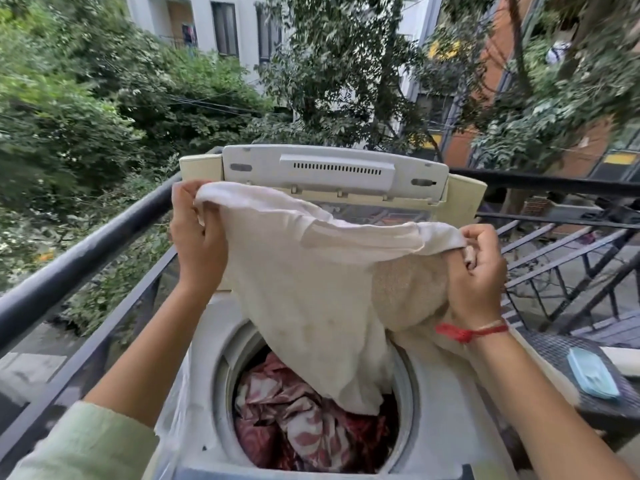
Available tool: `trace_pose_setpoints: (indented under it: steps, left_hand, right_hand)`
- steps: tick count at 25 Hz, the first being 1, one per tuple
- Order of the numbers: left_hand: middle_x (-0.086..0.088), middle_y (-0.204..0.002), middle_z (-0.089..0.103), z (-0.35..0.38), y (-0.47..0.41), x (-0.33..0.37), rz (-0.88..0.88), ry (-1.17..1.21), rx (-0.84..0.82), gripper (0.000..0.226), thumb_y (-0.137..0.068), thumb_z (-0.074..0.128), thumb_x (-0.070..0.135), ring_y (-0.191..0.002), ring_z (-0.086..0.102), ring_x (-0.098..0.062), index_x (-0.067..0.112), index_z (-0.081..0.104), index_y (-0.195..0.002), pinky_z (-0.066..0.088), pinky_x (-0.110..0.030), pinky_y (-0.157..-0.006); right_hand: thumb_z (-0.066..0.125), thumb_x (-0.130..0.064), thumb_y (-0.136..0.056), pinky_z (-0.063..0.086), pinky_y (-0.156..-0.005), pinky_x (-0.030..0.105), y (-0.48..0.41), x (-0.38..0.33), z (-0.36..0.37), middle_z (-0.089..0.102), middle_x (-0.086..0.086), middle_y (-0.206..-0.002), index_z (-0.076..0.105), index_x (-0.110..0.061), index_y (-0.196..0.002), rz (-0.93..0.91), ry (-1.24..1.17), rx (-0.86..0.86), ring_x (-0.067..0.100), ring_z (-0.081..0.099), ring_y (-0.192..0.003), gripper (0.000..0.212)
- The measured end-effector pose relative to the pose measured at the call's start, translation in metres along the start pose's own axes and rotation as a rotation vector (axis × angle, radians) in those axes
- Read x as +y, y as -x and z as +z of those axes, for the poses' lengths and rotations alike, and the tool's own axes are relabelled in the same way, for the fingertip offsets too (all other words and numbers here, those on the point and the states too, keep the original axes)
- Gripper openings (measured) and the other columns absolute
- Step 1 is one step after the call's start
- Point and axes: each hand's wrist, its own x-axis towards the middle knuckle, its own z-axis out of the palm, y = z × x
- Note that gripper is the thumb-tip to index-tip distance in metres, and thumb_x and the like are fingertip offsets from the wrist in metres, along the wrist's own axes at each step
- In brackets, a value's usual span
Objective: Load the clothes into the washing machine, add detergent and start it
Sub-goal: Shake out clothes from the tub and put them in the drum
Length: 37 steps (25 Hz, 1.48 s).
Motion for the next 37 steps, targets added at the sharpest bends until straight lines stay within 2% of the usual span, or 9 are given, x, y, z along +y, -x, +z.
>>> trace_pose_setpoints:
  steps: [2,6,8,17,21,26,30,33,37]
  left_hand:
    - [0.011,-0.082,0.055,-0.002,0.020,-0.009,-0.075,-0.110,-0.232,0.008,-0.095,0.044,0.012,-0.070,0.050,0.004,0.016,0.049,-0.100,0.041,-0.019,-0.065]
    - [-0.003,-0.112,0.063,-0.018,0.082,-0.046,-0.410,-0.783,-1.840,0.034,-0.090,0.059,0.025,-0.101,0.061,-0.024,0.015,0.056,-0.122,0.048,-0.032,-0.083]
    - [0.003,-0.114,0.061,-0.019,0.109,-0.043,-0.500,-0.861,-2.188,0.043,-0.085,0.066,0.035,-0.100,0.059,-0.020,0.024,0.056,-0.126,0.045,-0.028,-0.085]
    - [-0.010,-0.146,0.031,0.029,0.189,-0.094,-0.225,-0.913,-1.648,0.082,-0.081,0.065,0.046,-0.131,0.039,-0.033,0.022,0.020,-0.145,0.039,-0.047,-0.103]
    - [-0.010,-0.158,-0.012,0.008,0.272,-0.146,-0.696,-0.988,-1.814,0.115,-0.069,0.069,0.061,-0.143,0.013,-0.037,0.021,-0.003,-0.150,0.027,-0.048,-0.113]
    - [-0.003,-0.135,0.049,0.027,0.220,-0.109,-1.043,-0.229,-1.216,0.058,-0.080,0.069,0.041,-0.122,0.049,-0.018,0.017,0.050,-0.130,0.042,-0.025,-0.095]
    - [0.007,-0.128,0.055,0.016,0.170,-0.068,-0.918,0.282,-1.046,0.083,-0.060,0.072,0.063,-0.118,0.053,-0.004,0.028,0.049,-0.132,0.044,-0.021,-0.097]
    - [0.003,-0.117,0.062,0.029,0.161,-0.051,-0.818,0.385,-1.101,0.055,-0.072,0.076,0.035,-0.108,0.060,-0.010,0.025,0.057,-0.123,0.051,-0.027,-0.090]
    - [0.001,-0.082,0.066,0.048,0.128,-0.041,-0.800,0.461,-0.722,0.010,-0.088,0.059,0.023,-0.082,0.061,-0.014,0.020,0.068,-0.087,0.051,-0.037,-0.076]
  right_hand:
    - [0.058,-0.030,-0.077,0.041,-0.060,0.017,0.014,0.004,0.000,0.057,-0.011,-0.072,0.054,-0.028,-0.080,0.039,0.021,-0.404,0.001,0.052,-0.065,0.006]
    - [0.070,-0.033,-0.074,0.049,-0.067,0.028,0.051,0.030,0.003,0.062,-0.009,-0.087,0.056,-0.040,-0.072,0.305,0.526,-1.517,0.013,0.062,-0.080,0.015]
    - [0.075,-0.029,-0.072,0.049,-0.059,0.019,0.068,0.033,0.006,0.059,-0.012,-0.077,0.059,-0.036,-0.072,0.397,0.623,-1.698,0.003,0.060,-0.070,0.017]
    - [0.065,-0.030,-0.084,0.037,-0.050,0.024,0.041,0.013,0.026,0.062,0.000,-0.060,0.067,-0.024,-0.081,0.213,0.277,-0.586,0.014,0.053,-0.050,0.007]
    - [0.057,-0.029,-0.090,0.046,-0.060,0.020,0.073,0.023,0.034,0.069,0.004,-0.090,0.065,-0.017,-0.101,0.314,0.280,-0.746,0.018,0.064,-0.075,0.018]
    - [0.069,-0.021,-0.081,0.050,-0.071,0.031,0.136,0.061,0.042,0.061,-0.002,-0.082,0.067,-0.023,-0.076,0.766,0.238,-0.908,0.017,0.059,-0.080,0.005]
    - [0.065,-0.002,-0.082,0.044,-0.067,0.008,0.121,0.038,0.049,0.064,0.004,-0.079,0.068,-0.010,-0.077,0.782,-0.275,-0.559,0.001,0.060,-0.071,0.010]
    - [0.066,-0.002,-0.081,0.047,-0.065,0.013,0.098,0.008,0.051,0.066,0.000,-0.077,0.067,-0.008,-0.084,0.673,-0.450,-0.622,0.000,0.060,-0.067,0.007]
    - [0.082,-0.027,-0.066,0.048,-0.092,0.035,0.094,0.016,0.038,0.050,-0.004,-0.127,0.049,-0.030,-0.125,0.448,0.063,-0.731,0.016,0.056,-0.107,0.068]
